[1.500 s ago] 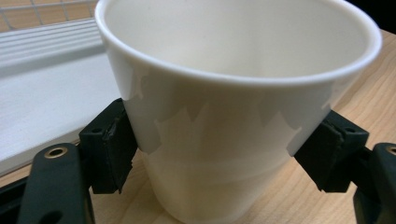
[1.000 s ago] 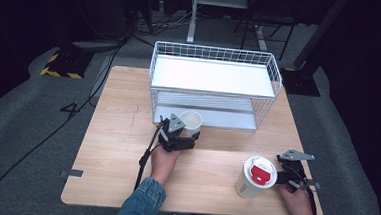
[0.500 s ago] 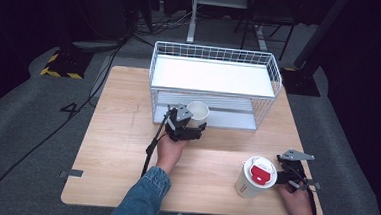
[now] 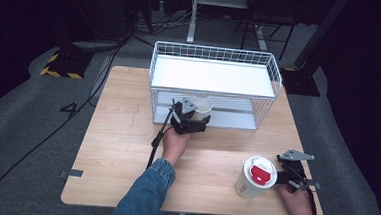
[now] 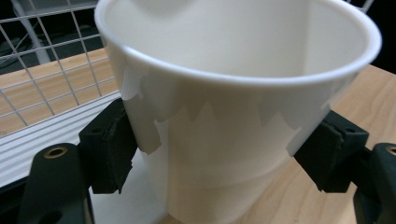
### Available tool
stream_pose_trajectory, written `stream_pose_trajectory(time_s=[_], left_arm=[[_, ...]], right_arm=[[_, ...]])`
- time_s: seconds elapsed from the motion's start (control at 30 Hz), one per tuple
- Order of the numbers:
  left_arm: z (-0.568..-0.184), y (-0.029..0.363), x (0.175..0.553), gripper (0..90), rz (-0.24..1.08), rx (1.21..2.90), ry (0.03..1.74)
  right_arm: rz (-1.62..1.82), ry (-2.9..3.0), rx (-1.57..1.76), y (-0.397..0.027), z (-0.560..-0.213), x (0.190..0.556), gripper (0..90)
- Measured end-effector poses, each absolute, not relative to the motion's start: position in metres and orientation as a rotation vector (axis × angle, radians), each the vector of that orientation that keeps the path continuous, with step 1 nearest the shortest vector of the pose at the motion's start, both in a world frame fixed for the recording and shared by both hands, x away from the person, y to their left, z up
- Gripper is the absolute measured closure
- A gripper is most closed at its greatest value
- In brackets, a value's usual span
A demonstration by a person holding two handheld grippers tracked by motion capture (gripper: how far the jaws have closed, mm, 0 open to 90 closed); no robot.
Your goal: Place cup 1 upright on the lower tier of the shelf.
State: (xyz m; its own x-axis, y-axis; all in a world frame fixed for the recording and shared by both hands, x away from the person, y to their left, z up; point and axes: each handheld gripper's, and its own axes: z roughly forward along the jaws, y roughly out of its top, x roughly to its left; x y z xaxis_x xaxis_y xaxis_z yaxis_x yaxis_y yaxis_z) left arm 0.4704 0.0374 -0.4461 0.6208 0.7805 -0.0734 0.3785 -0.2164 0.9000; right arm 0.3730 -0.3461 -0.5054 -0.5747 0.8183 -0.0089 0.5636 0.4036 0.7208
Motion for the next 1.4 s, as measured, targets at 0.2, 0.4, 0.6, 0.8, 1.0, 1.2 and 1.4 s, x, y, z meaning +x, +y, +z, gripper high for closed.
stream_pose_trajectory(time_s=[0.2, 0.4, 0.6, 0.8, 1.0, 1.2, 1.4], left_arm=[[-0.450, 0.030, 0.481, 22.2, 0.516, 1.806, 0.969], [-0.456, 0.025, 0.489, 22.2, 0.525, 1.795, 0.992], [-0.460, 0.019, 0.496, 22.2, 0.548, 1.799, 1.011], [-0.464, 0.013, 0.505, 22.2, 0.582, 1.797, 1.018], [-0.470, 0.006, 0.514, 22.2, 0.587, 1.806, 1.026], [-0.472, 0.002, 0.522, 22.2, 0.582, 1.833, 1.011], [-0.473, -0.005, 0.525, 22.2, 0.582, 1.835, 1.041]], right_arm=[[0.975, 2.302, 1.194, -0.346, -0.505, 0.373, 5.5], [0.974, 2.305, 1.191, -0.346, -0.505, 0.373, 5.5], [0.974, 2.304, 1.192, -0.346, -0.505, 0.373, 5.5], [0.974, 2.305, 1.190, -0.346, -0.505, 0.373, 5.5], [0.975, 2.304, 1.191, -0.346, -0.505, 0.373, 5.5], [0.974, 2.304, 1.190, -0.346, -0.505, 0.373, 5.5], [0.974, 2.304, 1.190, -0.346, -0.505, 0.373, 5.5]])
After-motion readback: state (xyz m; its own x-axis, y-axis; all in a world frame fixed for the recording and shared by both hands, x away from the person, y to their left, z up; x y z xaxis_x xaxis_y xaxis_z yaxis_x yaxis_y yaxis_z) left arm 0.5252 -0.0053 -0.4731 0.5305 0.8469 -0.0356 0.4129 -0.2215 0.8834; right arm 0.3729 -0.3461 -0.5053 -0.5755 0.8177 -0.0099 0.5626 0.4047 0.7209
